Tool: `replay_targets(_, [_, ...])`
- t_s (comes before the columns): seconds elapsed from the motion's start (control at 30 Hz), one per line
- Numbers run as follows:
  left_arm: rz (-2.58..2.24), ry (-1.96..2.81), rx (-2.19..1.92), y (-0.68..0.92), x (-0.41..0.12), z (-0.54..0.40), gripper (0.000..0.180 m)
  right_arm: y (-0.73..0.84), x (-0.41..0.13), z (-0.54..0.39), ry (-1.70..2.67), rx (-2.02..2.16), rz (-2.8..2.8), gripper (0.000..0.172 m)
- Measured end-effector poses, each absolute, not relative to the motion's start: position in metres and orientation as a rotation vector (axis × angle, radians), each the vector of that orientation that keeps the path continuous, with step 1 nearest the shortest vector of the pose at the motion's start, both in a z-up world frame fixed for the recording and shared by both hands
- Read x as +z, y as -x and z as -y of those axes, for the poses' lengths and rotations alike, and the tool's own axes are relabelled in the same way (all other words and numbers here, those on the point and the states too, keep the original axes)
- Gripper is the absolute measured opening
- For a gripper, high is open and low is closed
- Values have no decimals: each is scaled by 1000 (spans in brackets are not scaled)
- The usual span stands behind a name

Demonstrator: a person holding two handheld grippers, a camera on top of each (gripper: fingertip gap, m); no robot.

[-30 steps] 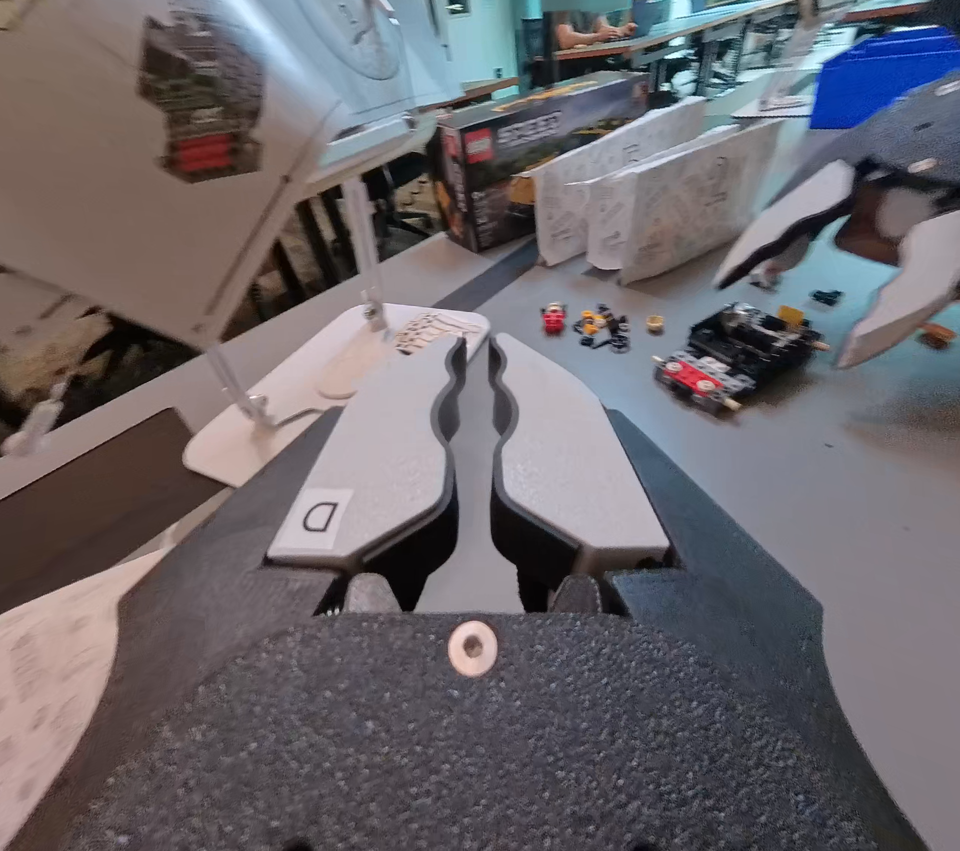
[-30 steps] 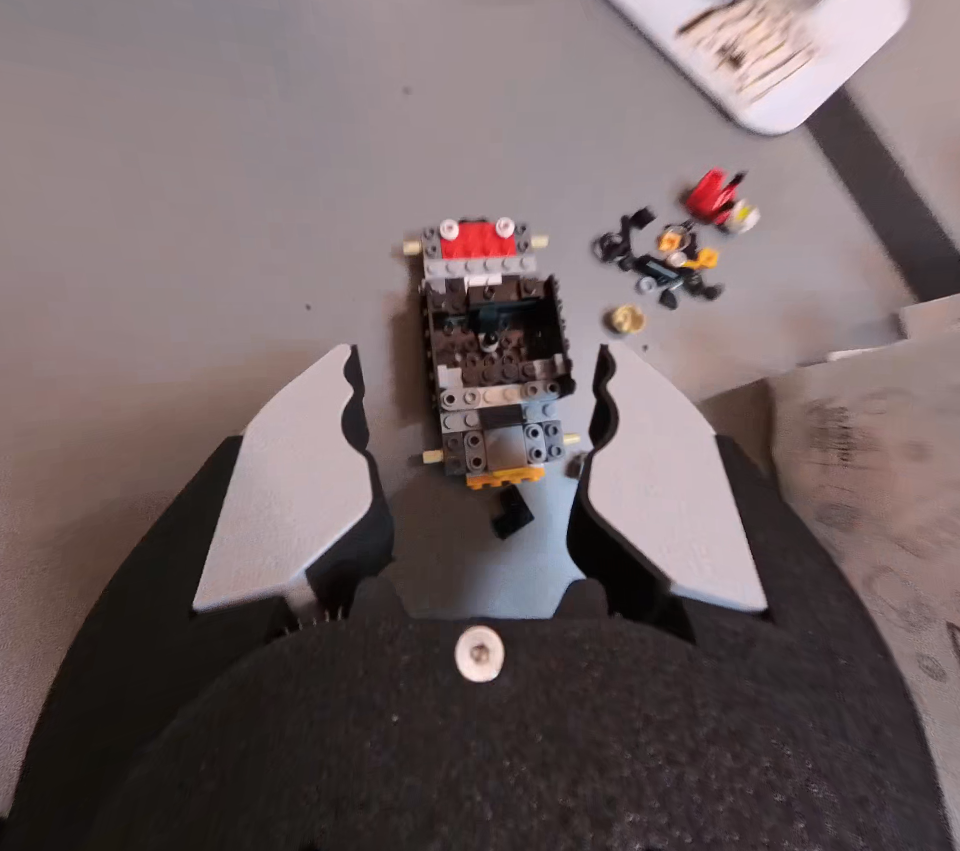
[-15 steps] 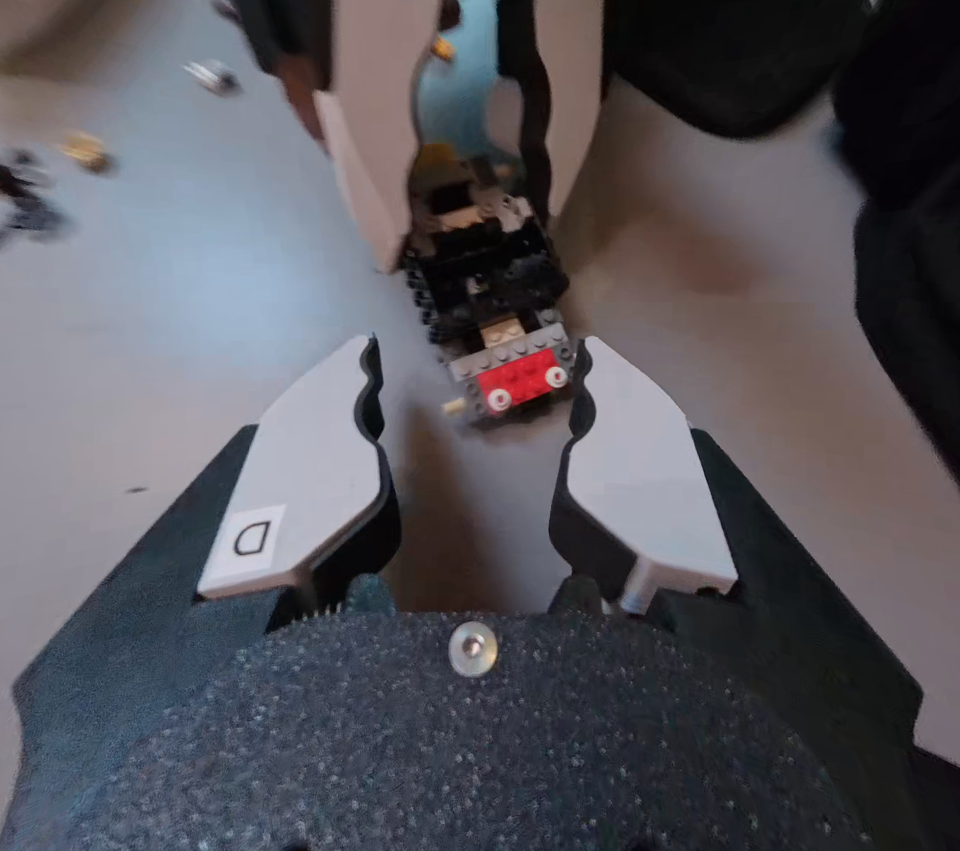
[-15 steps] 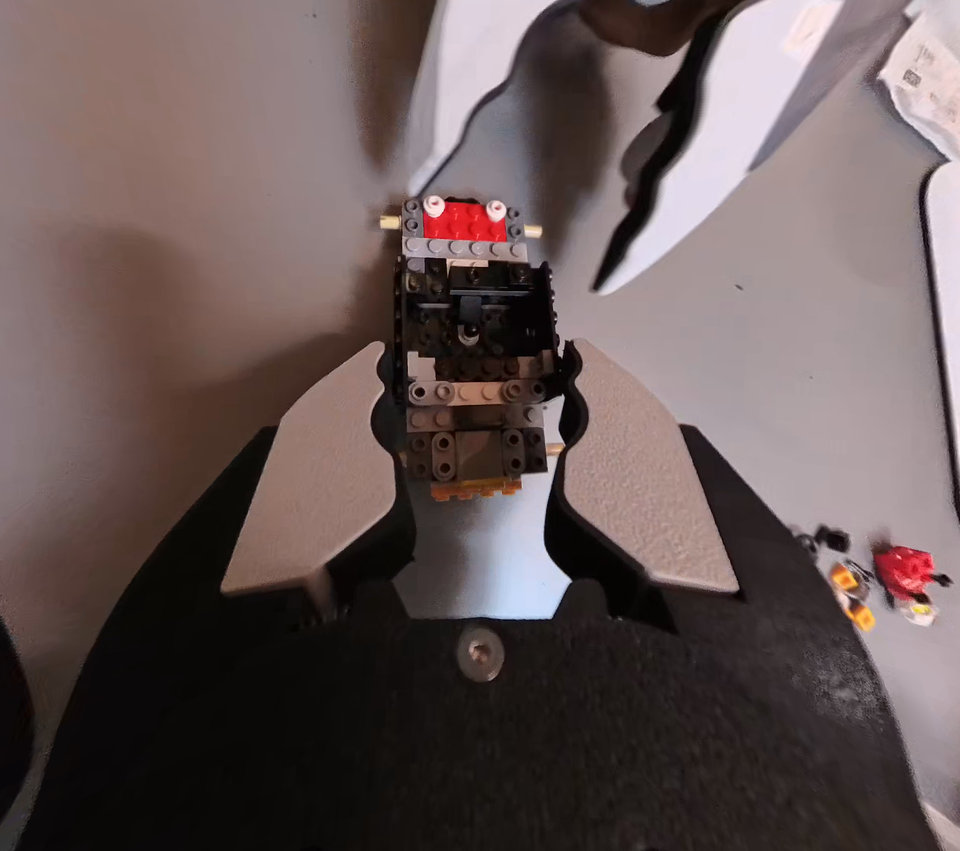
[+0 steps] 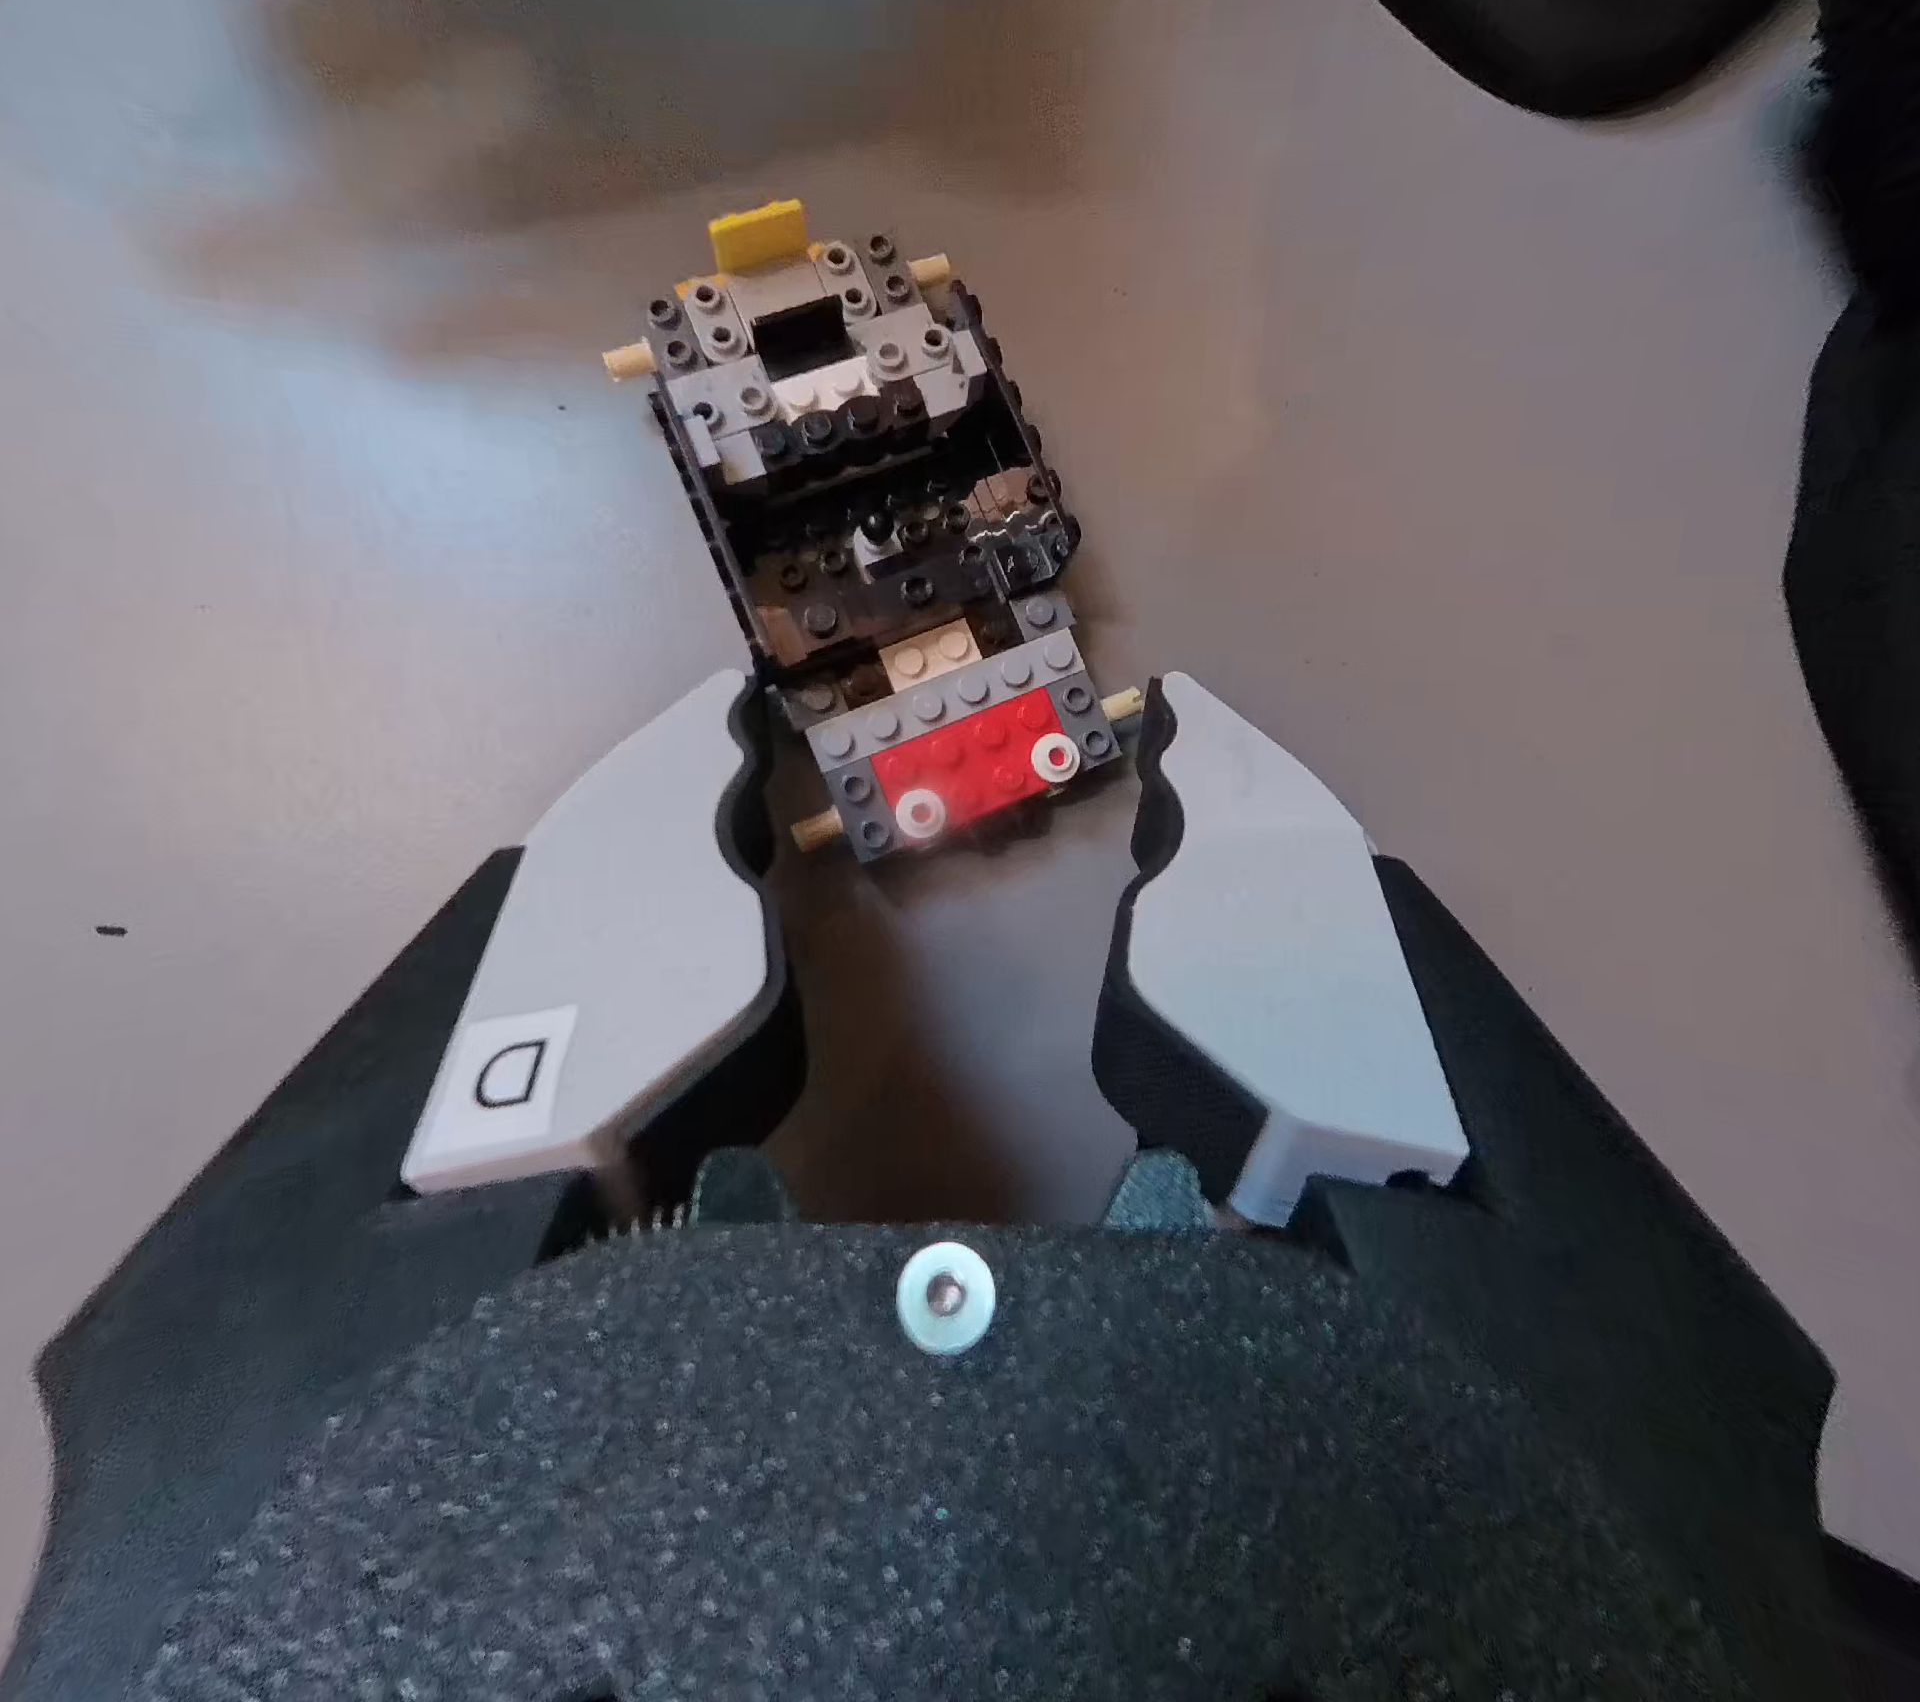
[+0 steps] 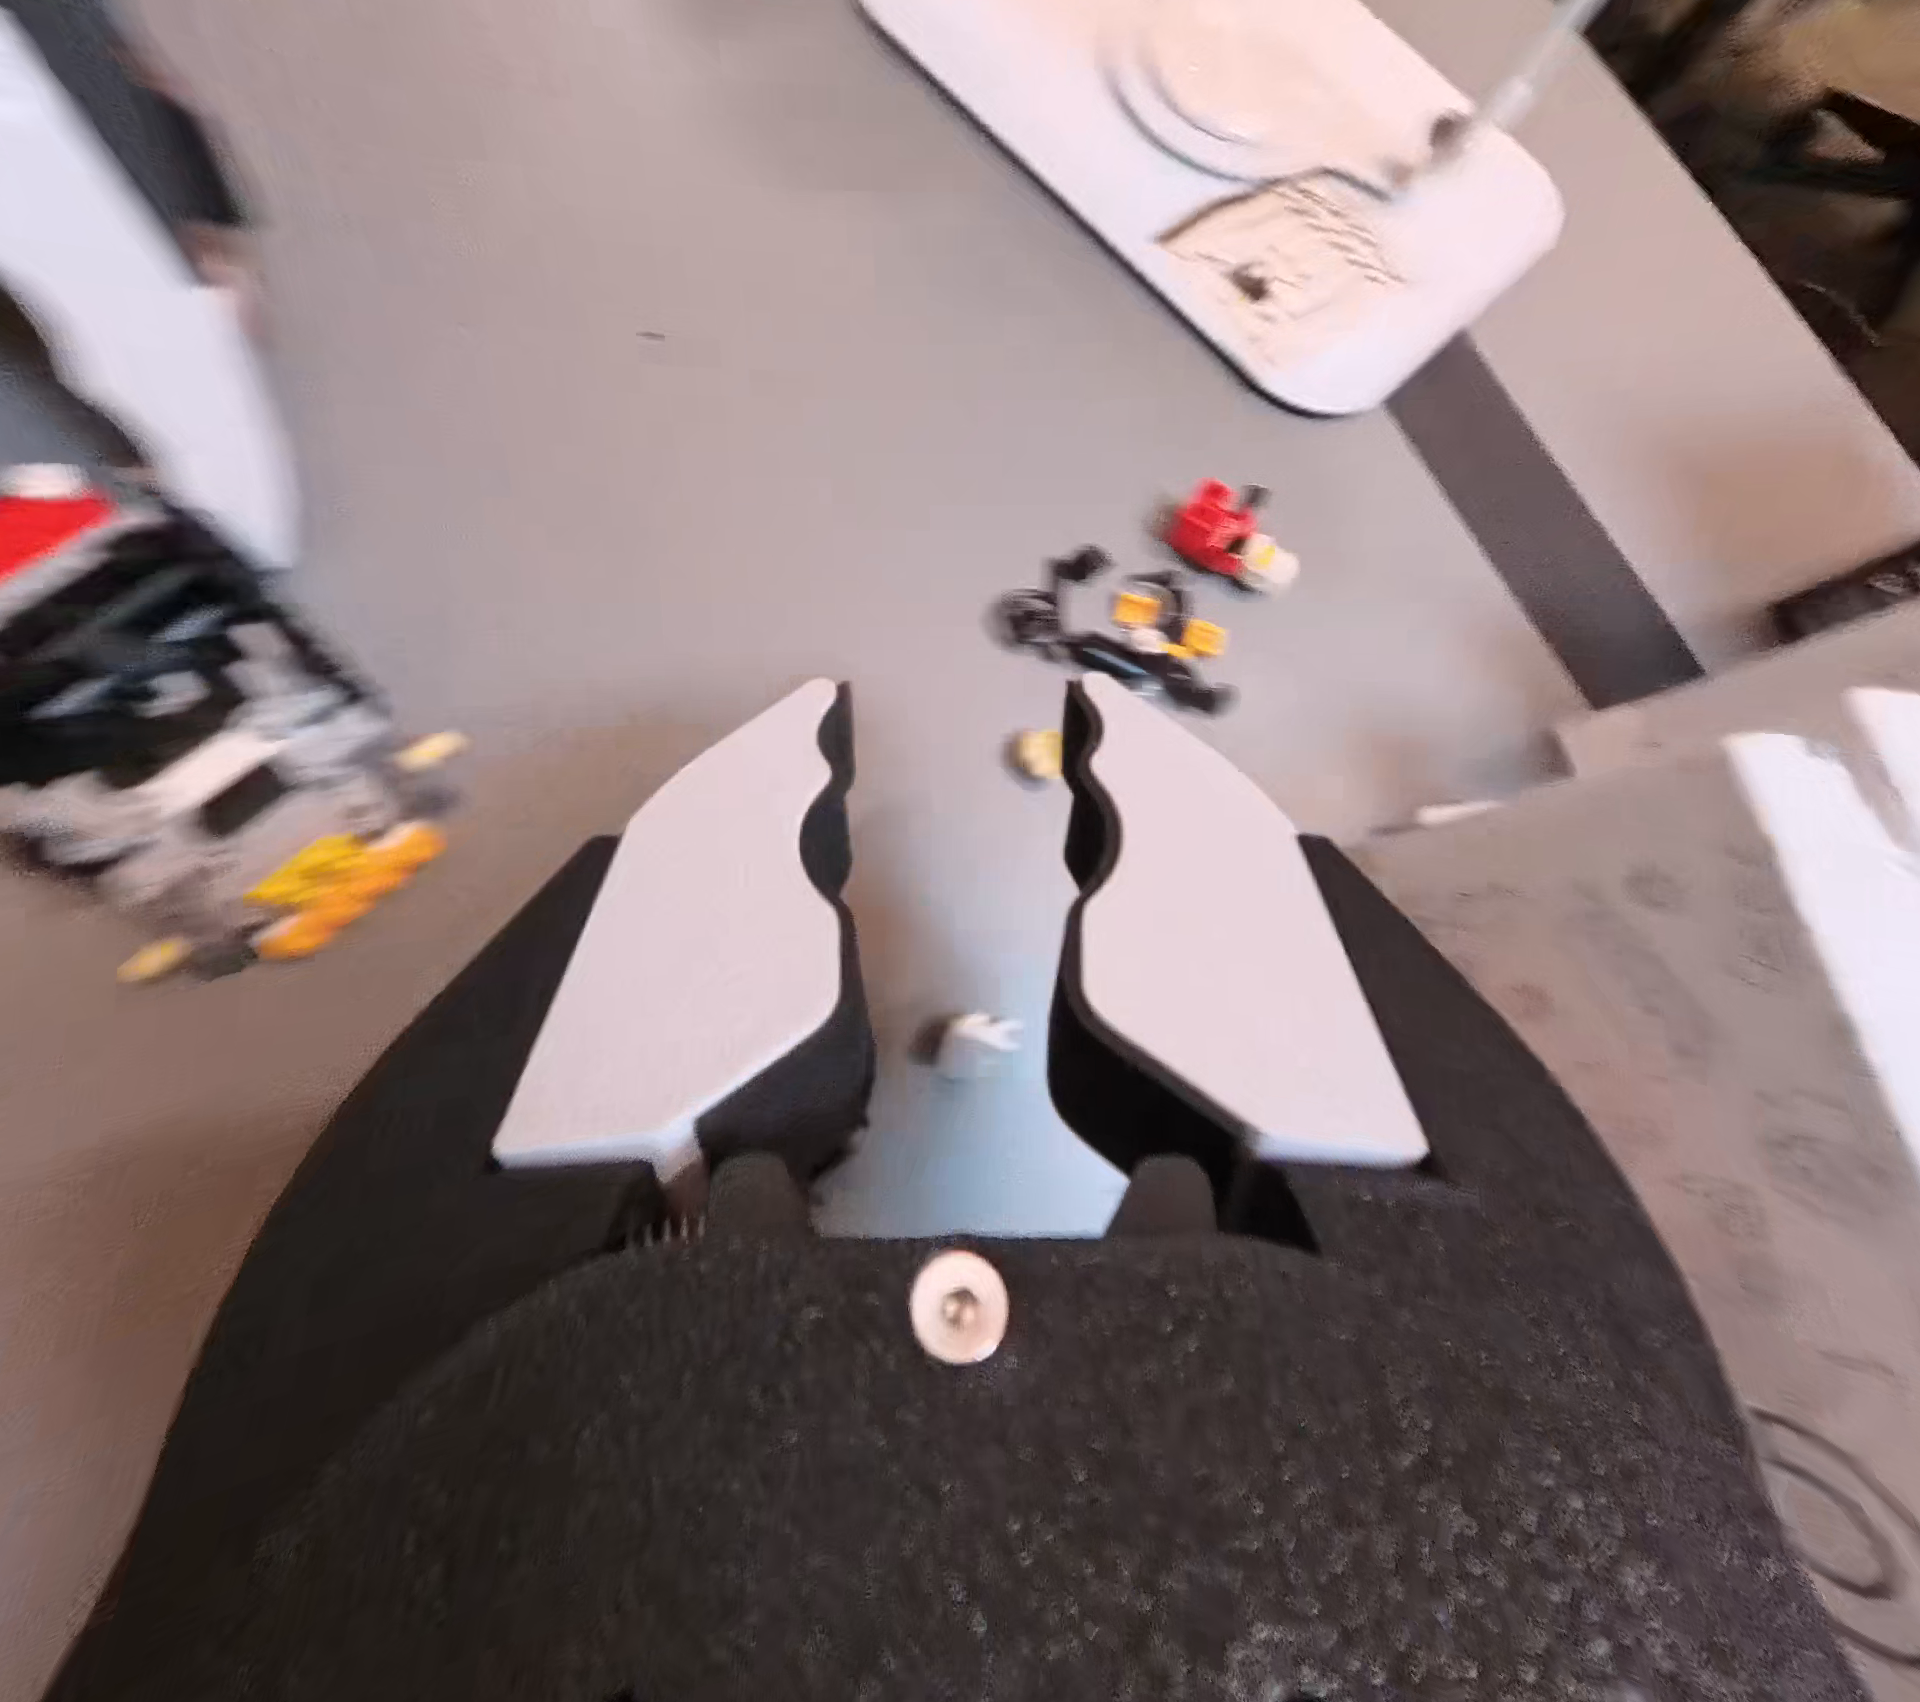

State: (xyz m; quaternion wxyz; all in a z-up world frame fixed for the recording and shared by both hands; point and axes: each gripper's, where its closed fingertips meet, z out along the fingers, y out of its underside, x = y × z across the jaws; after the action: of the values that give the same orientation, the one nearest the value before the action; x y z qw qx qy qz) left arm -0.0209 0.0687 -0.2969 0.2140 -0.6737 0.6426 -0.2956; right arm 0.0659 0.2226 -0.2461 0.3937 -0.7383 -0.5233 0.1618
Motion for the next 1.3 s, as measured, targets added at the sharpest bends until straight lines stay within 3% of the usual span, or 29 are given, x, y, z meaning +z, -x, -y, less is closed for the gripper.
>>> replay_targets(0.13, [-1761, 1882, -812, 28, -296, -72, 69, -78, -264, -273, 1893, 170, 1354, 22])
replay_targets(0.27, [-1708, 1865, -837, 35, -288, -77, 68, -75, -276, -293, 1774, -41, 1590, 20])
replay_targets(0.43, [-1660, 1842, -839, 39, -282, -86, 65, -70, -289, -297, 1713, -108, 1807, 17])
replay_targets(0.6, [-1657, 1837, -836, 41, -283, -88, 64, -68, -295, -302, 1733, -91, 1827, 0])
replay_targets(0.93, [-1661, 1824, -830, 40, -283, -88, 59, -69, -278, -299, 1762, -14, 1695, 0])
replay_targets(1.03, [-1672, 1824, -822, 40, -285, -87, 59, -69, -285, -301, 1875, 27, 1718, 20])
replay_targets(1.3, [-1672, 1821, -830, 41, -285, -87, 57, -67, -278, -311, 1974, 72, 1765, 18])
